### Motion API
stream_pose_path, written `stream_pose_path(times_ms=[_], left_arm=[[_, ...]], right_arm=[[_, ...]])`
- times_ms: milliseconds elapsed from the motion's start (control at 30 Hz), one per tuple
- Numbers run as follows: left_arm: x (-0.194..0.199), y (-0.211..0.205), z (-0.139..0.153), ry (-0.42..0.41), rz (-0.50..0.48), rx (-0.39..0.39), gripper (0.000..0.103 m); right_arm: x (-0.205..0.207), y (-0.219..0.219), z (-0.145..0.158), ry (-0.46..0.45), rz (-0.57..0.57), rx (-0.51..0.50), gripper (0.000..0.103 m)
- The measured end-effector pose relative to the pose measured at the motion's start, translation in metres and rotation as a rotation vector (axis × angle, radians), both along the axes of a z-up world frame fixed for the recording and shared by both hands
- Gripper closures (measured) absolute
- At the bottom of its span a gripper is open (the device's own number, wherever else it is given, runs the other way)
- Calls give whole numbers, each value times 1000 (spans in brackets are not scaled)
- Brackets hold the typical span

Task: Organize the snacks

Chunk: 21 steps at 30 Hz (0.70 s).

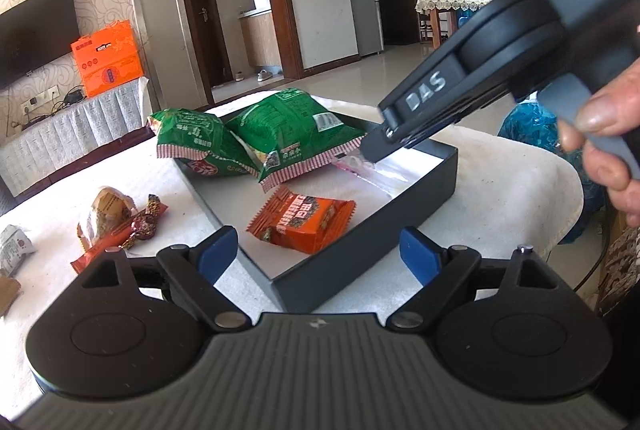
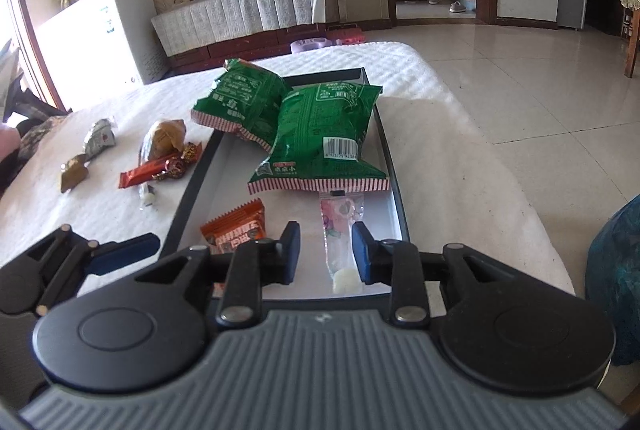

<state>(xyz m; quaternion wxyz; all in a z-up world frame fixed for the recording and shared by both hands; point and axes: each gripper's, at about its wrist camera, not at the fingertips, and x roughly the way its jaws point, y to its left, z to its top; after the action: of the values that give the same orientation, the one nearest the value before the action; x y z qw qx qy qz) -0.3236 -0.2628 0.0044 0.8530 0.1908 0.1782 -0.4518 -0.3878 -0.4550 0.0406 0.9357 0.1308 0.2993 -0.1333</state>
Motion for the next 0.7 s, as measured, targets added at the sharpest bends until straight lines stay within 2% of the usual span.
stream_pose_path(times_ms=[133,367,567,700], left_arm=[[3,8,3,-1,26,-16,12],[25,34,5,29,105,-31,10],[31,57,4,0,133,6,8],[46,75,1,-1,231,55,8]], right_arm=[[-7,5,9,-72,28,4,71],[7,34,19,-153,187,9,71],[46,75,17,-128,321,-7,71],[80,101,8,-56,385,-36,71]])
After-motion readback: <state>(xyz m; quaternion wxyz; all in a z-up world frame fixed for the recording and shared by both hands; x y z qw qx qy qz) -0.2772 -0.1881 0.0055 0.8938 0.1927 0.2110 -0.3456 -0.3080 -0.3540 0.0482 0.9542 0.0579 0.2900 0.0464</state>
